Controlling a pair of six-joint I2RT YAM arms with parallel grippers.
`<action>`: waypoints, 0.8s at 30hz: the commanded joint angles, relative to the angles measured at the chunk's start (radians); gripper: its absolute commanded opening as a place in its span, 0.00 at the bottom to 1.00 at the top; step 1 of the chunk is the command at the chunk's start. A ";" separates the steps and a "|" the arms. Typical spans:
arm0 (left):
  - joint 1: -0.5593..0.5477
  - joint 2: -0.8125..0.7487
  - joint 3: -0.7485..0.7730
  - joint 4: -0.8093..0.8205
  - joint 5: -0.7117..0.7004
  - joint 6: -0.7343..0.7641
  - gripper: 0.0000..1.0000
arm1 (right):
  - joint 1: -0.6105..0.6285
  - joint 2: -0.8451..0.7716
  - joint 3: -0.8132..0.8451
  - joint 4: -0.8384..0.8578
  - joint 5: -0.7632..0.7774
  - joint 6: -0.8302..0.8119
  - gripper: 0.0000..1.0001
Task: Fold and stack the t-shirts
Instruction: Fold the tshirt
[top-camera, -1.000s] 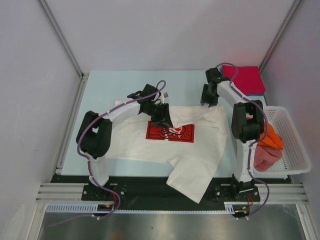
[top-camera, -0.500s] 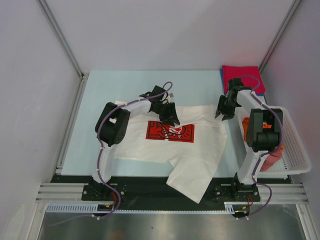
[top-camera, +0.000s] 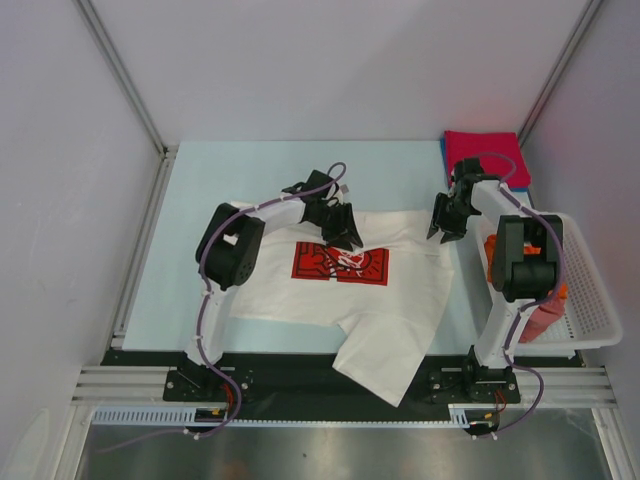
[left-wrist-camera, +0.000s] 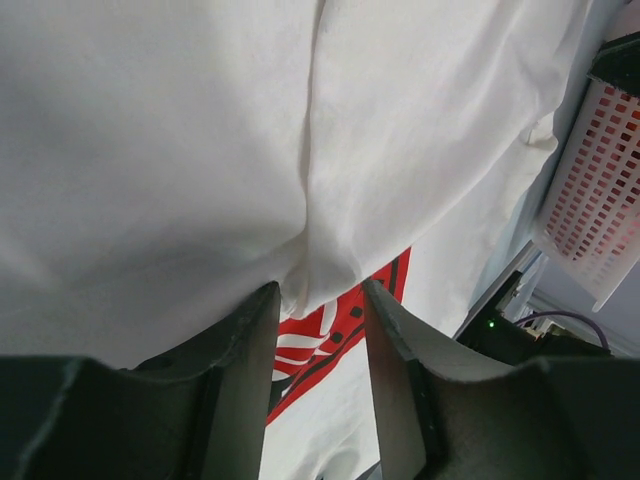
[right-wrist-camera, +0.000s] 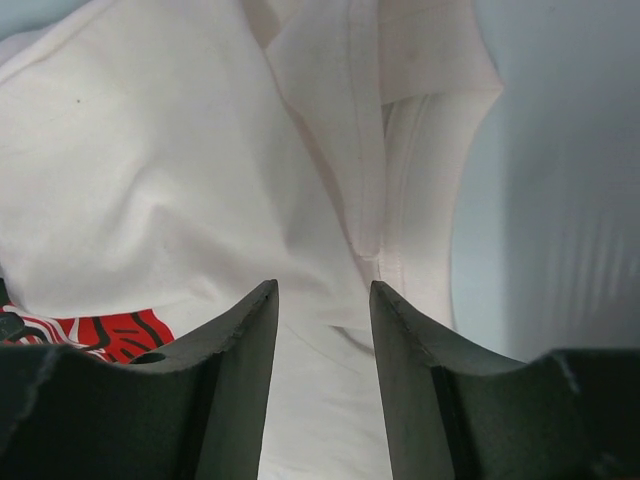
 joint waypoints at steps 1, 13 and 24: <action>-0.013 0.034 0.034 0.029 0.015 -0.011 0.45 | -0.001 0.015 0.010 -0.018 0.023 -0.021 0.48; -0.020 0.040 0.023 0.029 0.014 -0.021 0.31 | 0.001 0.007 -0.042 -0.006 0.022 -0.026 0.45; -0.041 0.028 -0.009 0.036 0.031 -0.027 0.36 | 0.002 0.003 -0.076 0.010 0.010 -0.027 0.43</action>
